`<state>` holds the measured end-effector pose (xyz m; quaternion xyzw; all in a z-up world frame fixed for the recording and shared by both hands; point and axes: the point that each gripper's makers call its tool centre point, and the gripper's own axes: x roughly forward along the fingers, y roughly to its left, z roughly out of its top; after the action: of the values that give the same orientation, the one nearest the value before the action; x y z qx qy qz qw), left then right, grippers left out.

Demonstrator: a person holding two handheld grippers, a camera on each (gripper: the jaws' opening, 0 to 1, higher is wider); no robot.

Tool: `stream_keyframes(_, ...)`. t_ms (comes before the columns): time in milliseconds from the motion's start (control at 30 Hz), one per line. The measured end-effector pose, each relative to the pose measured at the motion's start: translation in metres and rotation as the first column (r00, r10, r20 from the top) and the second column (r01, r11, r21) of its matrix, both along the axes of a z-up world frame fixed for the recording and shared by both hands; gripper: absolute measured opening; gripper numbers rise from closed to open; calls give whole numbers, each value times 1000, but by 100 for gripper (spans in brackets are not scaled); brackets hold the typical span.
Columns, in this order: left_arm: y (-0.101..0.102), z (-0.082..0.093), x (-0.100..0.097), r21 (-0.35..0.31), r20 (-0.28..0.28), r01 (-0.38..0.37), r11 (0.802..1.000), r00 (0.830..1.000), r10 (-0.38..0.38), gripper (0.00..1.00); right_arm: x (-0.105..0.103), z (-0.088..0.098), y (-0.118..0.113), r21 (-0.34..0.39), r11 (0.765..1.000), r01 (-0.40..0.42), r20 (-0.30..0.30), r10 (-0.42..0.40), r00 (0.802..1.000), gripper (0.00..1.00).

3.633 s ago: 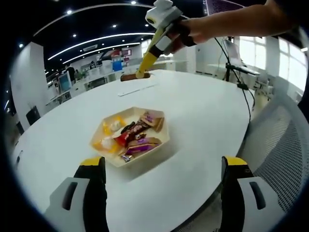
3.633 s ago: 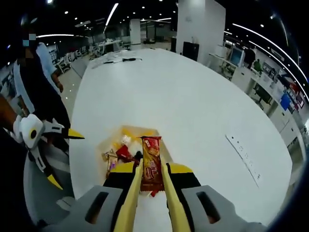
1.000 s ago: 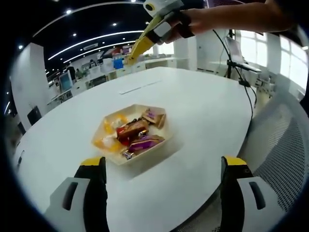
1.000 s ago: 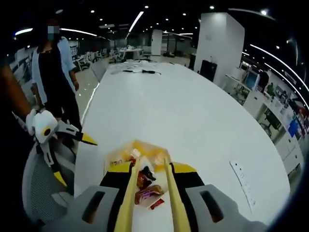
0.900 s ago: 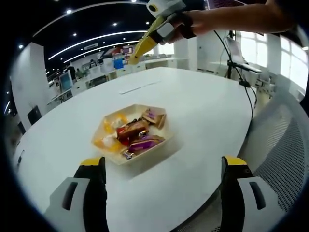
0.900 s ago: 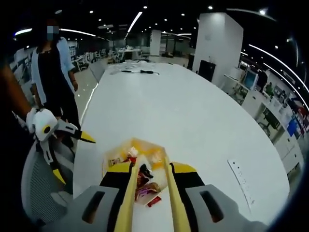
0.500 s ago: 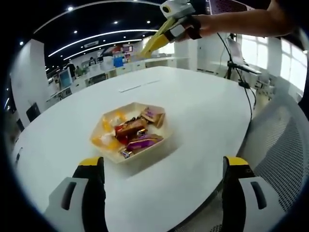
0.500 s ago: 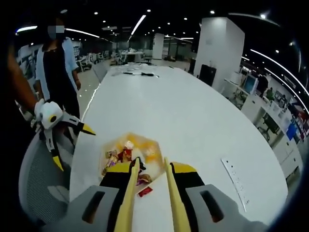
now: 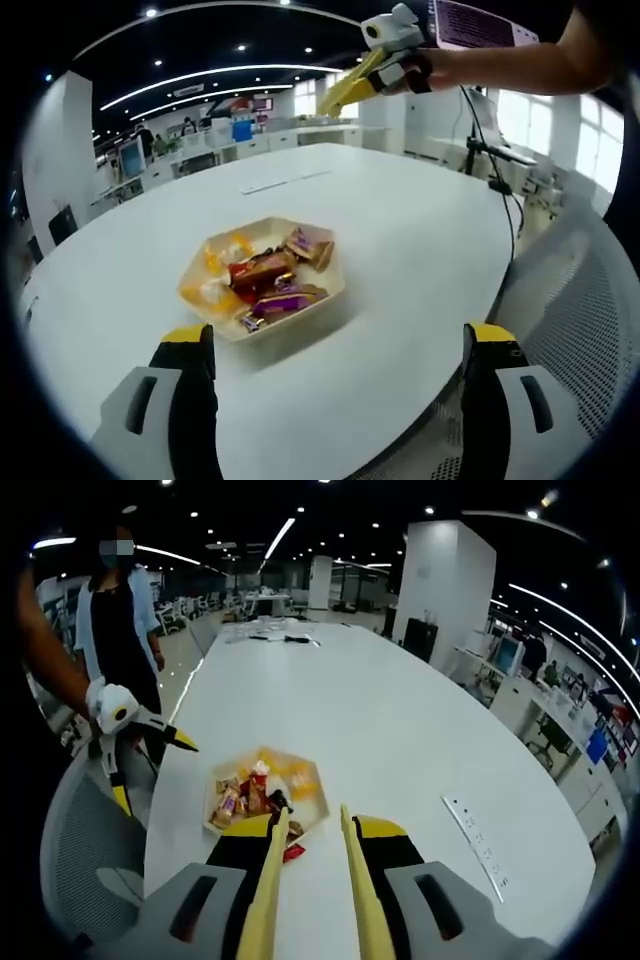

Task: Place the target food into the container with the food tongs after gripping and lifting it, then release it inside without dropping or visibly crushing the food.

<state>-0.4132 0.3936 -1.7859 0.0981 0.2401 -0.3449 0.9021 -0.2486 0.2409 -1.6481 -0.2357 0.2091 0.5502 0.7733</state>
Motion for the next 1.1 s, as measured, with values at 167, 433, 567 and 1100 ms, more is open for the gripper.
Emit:
stream_keyframes(167, -1, -1, -1, 0, -4, 4, 1000, 1000, -4, 99, 0, -2, -5, 4, 1000, -8, 12, 8, 1000, 29)
stream_keyframes(433, 0, -4, -1, 10, -16, -3, 1000, 1000, 3, 99, 2, -12, -7, 11, 999, -44, 35, 43, 998, 29)
stream_keyframes(567, 1, -6, -1, 19, -24, -9, 1000, 1000, 10, 99, 3, -18, -6, 14, 998, -60, 36, 60, 998, 29)
stream_keyframes(1100, 4, -13, -1, 35, -56, -19, 999, 998, 21, 99, 11, -77, -5, -34, 996, -81, 4, 81, 997, 29)
